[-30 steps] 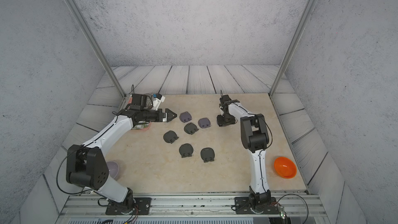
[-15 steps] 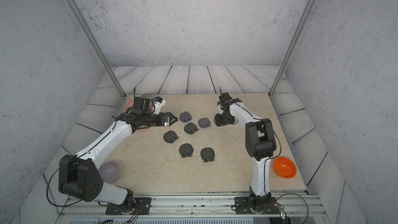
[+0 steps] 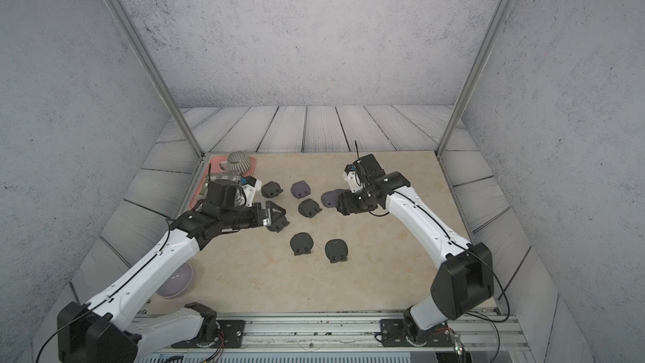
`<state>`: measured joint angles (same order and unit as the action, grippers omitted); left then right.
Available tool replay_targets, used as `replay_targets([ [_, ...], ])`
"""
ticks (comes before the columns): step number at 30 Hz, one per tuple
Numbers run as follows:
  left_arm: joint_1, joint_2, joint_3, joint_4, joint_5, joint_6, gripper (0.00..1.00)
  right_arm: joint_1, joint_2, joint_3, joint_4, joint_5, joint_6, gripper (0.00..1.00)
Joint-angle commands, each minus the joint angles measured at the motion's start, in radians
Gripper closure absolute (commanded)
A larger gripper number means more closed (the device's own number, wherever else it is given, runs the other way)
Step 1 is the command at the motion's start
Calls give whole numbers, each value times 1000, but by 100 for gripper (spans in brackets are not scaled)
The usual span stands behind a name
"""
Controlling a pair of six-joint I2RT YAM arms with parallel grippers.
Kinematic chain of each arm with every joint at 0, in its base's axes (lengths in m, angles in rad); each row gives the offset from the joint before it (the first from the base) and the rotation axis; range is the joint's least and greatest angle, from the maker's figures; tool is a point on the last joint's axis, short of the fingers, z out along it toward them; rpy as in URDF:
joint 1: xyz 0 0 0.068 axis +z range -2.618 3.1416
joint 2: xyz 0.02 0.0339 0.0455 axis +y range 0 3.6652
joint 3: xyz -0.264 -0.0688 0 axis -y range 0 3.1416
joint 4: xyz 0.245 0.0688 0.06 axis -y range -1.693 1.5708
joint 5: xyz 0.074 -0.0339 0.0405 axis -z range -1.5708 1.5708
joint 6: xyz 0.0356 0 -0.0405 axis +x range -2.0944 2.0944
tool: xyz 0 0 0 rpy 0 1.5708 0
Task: Open the phone stand
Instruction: Pick up the phone stand at the center of the board.
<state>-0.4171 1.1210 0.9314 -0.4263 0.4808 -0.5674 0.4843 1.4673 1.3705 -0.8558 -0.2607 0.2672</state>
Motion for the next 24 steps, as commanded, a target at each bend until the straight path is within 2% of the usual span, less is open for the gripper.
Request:
replay_targets([
  [1,-26,-50,-49,55,-8,-116,10,40,-89,-58,24,-39,106,46],
  [5,-35,-75,-84,107,18,-190,15,93,-167,-146,67,-13,182,46],
  [9,-58,-45,-74,140,45,-231,21,157,-180,-183,93,17,231,46],
  [15,-110,22,-45,194,57,-261,25,220,-133,-153,108,61,250,46],
  [18,-123,73,-28,216,93,-284,26,229,-101,-116,101,69,235,46],
  [24,-153,138,14,235,96,-283,26,235,-51,-63,96,59,212,46],
])
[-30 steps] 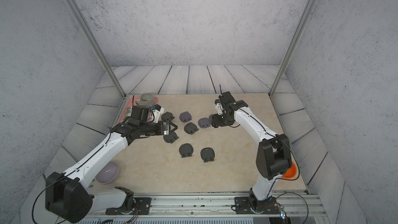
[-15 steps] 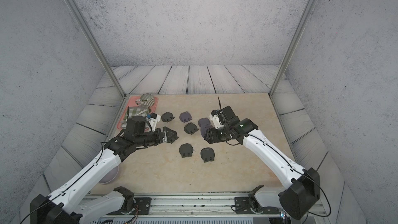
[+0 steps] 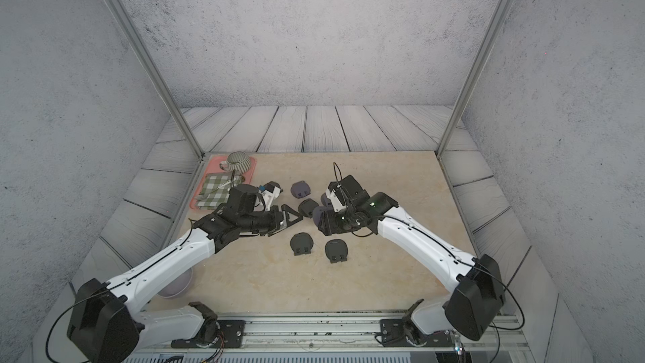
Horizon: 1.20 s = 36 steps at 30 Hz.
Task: Open the phone stand
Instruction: Pick up the phone stand at the center of the board.
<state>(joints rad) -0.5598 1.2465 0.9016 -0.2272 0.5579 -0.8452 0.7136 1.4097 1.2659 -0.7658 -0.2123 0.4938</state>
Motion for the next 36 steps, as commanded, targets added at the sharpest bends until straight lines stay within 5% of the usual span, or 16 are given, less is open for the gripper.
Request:
replay_targets([
  [1,-11,19,50,35,20,-3,26,7,11,47,9,8,-17,47],
  [26,-11,153,108,106,65,-22,30,53,6,101,56,-6,-29,48],
  [33,-11,168,41,316,166,-146,45,68,32,139,82,9,-21,49],
  [36,-10,176,18,429,218,-207,62,71,53,169,77,17,-24,51],
])
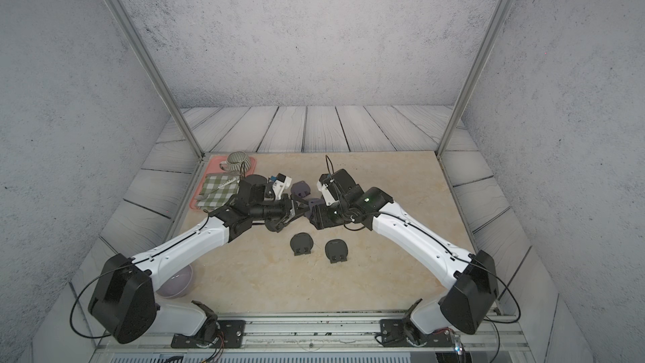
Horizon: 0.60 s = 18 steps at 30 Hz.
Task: Open the phone stand
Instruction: Pick up the phone stand at the center of the board.
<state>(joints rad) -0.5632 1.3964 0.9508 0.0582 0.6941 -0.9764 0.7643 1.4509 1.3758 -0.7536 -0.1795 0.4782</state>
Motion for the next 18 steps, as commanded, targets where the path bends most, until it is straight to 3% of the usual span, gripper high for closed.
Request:
replay_targets([
  [1,-7,31,-36,172,98,-94,70,21,20,68,64,-14,-10,51],
  [4,-7,38,-41,221,139,-122,97,23,34,88,57,-6,-15,52],
  [5,-7,38,-41,222,143,-122,100,24,38,95,55,-4,-15,53],
  [9,-6,25,-30,152,140,-68,100,26,45,115,26,-2,-24,53],
  [12,-6,1,17,-54,91,91,100,26,46,128,-11,-3,-37,53],
  [18,-7,-47,84,-415,-145,399,100,26,61,166,-124,-24,-80,53],
])
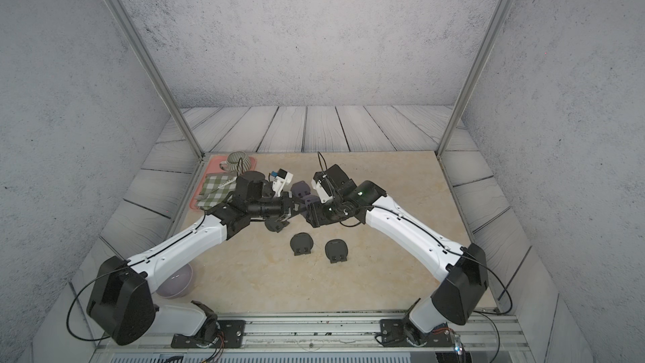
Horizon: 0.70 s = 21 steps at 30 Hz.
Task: Open the phone stand
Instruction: Pick up the phone stand at the center of the board.
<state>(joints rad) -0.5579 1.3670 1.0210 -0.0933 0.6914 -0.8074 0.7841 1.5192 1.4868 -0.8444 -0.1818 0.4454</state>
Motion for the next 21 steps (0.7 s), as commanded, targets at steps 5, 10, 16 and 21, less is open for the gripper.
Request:
replay_targets([
  [5,-13,-60,-19,-335,-301,358,100,6,12,95,-115,-41,-77,53],
  [10,-14,-102,-63,-334,-369,420,100,6,54,147,-183,-76,-107,53],
  [16,-14,-127,-95,-265,-300,398,100,6,76,164,-172,-134,-106,26],
  [21,-13,-165,-131,-194,-218,369,100,3,51,165,-140,-139,-122,1],
])
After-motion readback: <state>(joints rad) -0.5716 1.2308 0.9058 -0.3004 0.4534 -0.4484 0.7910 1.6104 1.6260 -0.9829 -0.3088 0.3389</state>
